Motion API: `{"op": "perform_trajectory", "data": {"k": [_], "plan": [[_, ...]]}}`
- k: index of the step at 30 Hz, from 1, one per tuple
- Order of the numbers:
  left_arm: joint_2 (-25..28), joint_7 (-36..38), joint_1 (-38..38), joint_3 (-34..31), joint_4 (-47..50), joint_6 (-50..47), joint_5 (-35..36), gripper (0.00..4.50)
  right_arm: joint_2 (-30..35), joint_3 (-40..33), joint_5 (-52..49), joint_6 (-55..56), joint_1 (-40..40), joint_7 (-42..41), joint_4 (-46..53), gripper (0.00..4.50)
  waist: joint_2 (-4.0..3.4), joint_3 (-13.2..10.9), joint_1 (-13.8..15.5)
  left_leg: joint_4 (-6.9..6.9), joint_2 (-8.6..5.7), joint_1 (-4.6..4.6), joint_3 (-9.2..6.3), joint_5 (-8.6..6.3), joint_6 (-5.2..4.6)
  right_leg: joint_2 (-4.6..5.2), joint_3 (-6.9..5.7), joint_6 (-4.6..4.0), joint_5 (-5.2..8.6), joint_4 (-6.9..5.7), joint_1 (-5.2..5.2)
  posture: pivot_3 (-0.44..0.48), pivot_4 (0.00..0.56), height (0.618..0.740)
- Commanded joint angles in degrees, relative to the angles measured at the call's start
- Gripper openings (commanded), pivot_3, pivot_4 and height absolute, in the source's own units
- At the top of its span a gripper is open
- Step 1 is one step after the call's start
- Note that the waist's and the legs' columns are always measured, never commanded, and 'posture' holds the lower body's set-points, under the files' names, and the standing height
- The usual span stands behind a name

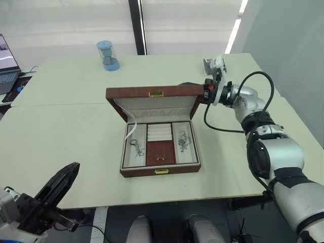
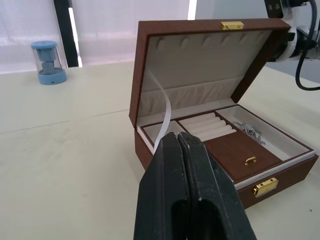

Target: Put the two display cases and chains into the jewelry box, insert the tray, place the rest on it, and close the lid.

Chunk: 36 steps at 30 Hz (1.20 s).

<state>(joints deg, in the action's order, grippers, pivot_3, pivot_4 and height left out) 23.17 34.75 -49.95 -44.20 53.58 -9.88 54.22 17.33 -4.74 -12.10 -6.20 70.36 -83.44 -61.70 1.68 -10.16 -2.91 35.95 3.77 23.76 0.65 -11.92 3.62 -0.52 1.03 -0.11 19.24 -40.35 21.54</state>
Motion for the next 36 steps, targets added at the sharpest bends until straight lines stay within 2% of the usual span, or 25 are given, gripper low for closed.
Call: {"op": "perform_trajectory", "data": {"k": [1,3,7,9,13,17,21,23,24,29,36], "plan": [[1.6,-0.62,-0.45,-0.02,-0.11,-1.18,2.17,0.0,1.78,2.33,-1.09,-4.87,-2.76,-5.26,8.76,0.01,-0.01,-0.01,0.0,0.0,0.0,0.0,-0.03,0.0,0.0,0.01,0.0,0.0,0.0,0.0,-0.01,0.0,0.15,0.74],[2.27,-1.05,0.03,-0.13,-0.39,-1.68,2.53,0.0,2.39,2.89,-1.12,-5.98,-4.4,-5.06,11.42,0.01,-0.03,-0.02,0.01,0.0,-0.01,0.0,-0.07,0.0,0.0,0.01,0.03,0.0,0.0,-0.01,0.01,0.0,0.15,0.74],[3.81,-1.49,0.58,-0.85,-1.26,-2.91,3.28,0.0,2.58,1.62,-0.83,-4.07,-5.0,1.55,11.19,0.01,-0.04,-0.02,-0.03,0.0,-0.06,-0.01,-0.09,0.0,0.0,-0.01,0.02,0.0,0.0,-0.01,0.01,0.0,0.15,0.74],[5.13,-3.22,1.13,-1.37,-2.66,-4.54,3.91,0.36,2.96,1.14,-0.68,-2.36,-5.41,4.53,11.33,0.38,-0.04,-0.03,-0.05,0.0,-0.06,-0.01,-0.08,0.0,0.0,-0.08,0.02,0.0,0.0,-0.01,0.01,0.0,0.15,0.74],[9.06,-7.94,6.47,-2.02,-8.16,-8.18,5.84,1.53,5.21,0.62,-1.24,-1.95,-9.87,7.15,16.24,1.43,-0.05,-0.03,0.32,0.0,-0.05,0.0,-0.08,0.0,0.0,-0.11,-0.01,0.0,0.0,-0.01,0.02,0.0,0.15,0.74],[12.48,-10.08,12.96,-1.46,-14.7,-10.86,3.55,2.66,8.51,-0.38,-1.88,-3.0,-18.76,10.41,26.0,2.41,-0.04,-0.02,1.31,0.01,-0.06,0.01,-0.1,0.0,0.0,-0.11,-0.02,0.01,0.0,0.0,-0.02,0.0,0.15,0.74],[15.85,-8.34,18.97,0.24,-22.57,-12.51,-0.61,3.86,11.96,-2.54,-4.34,-7.95,-29.69,14.65,39.1,3.51,-0.04,-0.02,1.4,0.02,-0.06,0.05,-0.11,0.0,0.0,-0.07,-0.07,0.02,0.0,0.01,-0.04,0.0,0.15,0.74],[18.91,-5.52,22.46,1.86,-28.57,-13.3,-3.25,4.5,14.63,-4.49,-5.35,-10.41,-36.52,16.69,46.27,4.26,-0.06,-0.04,1.32,0.01,-0.07,0.03,-0.15,0.0,0.01,-0.05,-0.02,0.03,-0.01,-0.01,-0.03,0.0,0.15,0.74],[20.29,-3.95,24.01,2.69,-31.3,-13.45,-4.62,4.5,15.85,-5.36,-5.86,-11.55,-39.47,17.64,49.38,4.45,-0.07,-0.04,1.35,0.01,-0.08,0.02,-0.15,0.0,0.01,-0.06,-0.02,0.03,-0.01,-0.01,-0.02,0.0,0.15,0.74],[25.81,4.06,32.35,6.85,-46.06,-10.48,-12.75,4.5,21.92,-9.43,-6.83,-13.52,-51.91,20.31,58.26,4.45,-0.07,-0.04,1.13,-0.02,-0.04,-0.04,-0.08,0.0,0.01,-0.13,-0.04,0.02,-0.01,-0.04,-0.03,0.0,0.15,0.74],[30.79,13.17,42.3,12.21,-61.85,-6.53,-21.2,4.5,27.52,-13.55,-6.76,-10.26,-60.54,21.43,57.5,4.45,-0.04,-0.03,1.04,-0.03,-0.03,-0.05,0.12,0.0,0.01,-0.17,0.01,0.03,0.0,-0.03,0.0,0.0,0.15,0.74]]}}
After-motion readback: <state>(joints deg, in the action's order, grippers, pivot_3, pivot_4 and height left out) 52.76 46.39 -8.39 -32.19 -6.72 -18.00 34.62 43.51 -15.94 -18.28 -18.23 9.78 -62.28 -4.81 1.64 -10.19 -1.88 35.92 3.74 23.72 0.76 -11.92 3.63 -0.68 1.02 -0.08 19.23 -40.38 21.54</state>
